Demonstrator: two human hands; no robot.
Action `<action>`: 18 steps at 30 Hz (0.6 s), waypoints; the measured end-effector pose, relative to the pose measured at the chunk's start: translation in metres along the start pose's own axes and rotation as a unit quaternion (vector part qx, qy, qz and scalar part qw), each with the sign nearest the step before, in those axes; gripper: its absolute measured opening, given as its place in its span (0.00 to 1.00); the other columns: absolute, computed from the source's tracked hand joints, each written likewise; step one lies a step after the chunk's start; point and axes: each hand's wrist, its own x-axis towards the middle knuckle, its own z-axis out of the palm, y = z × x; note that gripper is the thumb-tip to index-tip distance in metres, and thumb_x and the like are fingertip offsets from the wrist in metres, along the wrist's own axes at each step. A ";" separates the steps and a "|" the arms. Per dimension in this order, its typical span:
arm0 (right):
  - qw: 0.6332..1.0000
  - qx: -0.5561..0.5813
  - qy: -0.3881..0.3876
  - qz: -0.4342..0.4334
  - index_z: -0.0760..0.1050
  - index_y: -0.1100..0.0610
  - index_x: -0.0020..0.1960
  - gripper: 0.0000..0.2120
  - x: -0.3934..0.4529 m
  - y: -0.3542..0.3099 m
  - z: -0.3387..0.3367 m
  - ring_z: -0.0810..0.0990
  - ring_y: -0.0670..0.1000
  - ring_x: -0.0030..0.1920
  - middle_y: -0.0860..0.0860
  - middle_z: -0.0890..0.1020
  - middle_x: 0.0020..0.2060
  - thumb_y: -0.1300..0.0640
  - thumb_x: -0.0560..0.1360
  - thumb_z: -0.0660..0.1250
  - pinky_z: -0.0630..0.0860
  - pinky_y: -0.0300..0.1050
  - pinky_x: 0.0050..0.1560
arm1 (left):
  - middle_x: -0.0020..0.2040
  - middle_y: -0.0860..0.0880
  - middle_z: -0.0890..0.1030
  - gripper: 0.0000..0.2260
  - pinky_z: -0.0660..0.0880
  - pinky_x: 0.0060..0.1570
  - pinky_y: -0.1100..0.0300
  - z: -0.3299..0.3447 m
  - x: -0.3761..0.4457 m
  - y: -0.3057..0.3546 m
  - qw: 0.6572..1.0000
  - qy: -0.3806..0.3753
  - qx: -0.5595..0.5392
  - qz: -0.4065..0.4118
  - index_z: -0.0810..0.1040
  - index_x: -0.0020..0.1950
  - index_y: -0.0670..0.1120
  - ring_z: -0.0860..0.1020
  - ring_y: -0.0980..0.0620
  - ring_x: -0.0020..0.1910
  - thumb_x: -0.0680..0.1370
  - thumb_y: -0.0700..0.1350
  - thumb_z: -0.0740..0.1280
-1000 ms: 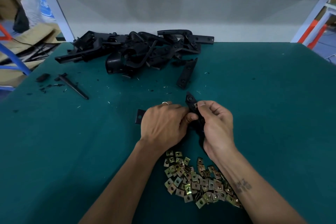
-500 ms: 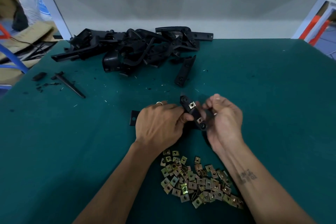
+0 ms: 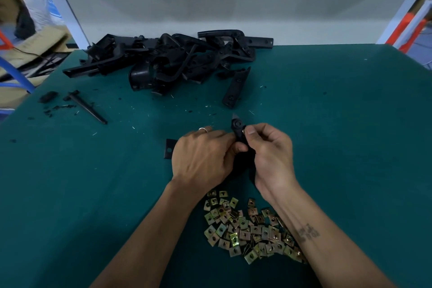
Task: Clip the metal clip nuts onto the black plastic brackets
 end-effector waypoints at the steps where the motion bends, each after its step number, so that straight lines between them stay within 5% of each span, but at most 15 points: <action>1: 0.999 0.024 0.021 0.008 0.77 0.60 0.39 0.13 -0.001 0.001 0.003 0.75 0.46 0.33 0.51 0.78 0.33 0.66 0.82 0.65 0.75 0.40 0.38 | 0.34 0.51 0.80 0.20 0.59 0.34 0.59 0.000 0.000 0.000 1.000 0.002 0.000 0.001 0.77 0.37 0.49 0.78 0.45 0.34 0.82 0.57 0.56; 8: 0.992 0.101 0.062 0.032 0.79 0.55 0.31 0.21 -0.003 0.001 0.004 0.72 0.48 0.33 0.54 0.77 0.35 0.66 0.81 0.65 0.73 0.42 0.38 | 0.34 0.51 0.81 0.21 0.63 0.33 0.58 0.002 0.002 0.003 1.000 0.000 0.007 0.011 0.78 0.37 0.50 0.79 0.46 0.35 0.83 0.59 0.58; 18: 0.999 0.016 0.045 0.027 0.80 0.57 0.32 0.18 0.007 -0.007 -0.003 0.74 0.51 0.35 0.55 0.79 0.35 0.68 0.80 0.67 0.73 0.48 0.40 | 0.35 0.51 0.81 0.21 0.72 0.34 0.54 0.003 0.003 0.004 1.000 -0.006 0.016 0.013 0.79 0.39 0.50 0.79 0.45 0.36 0.83 0.60 0.57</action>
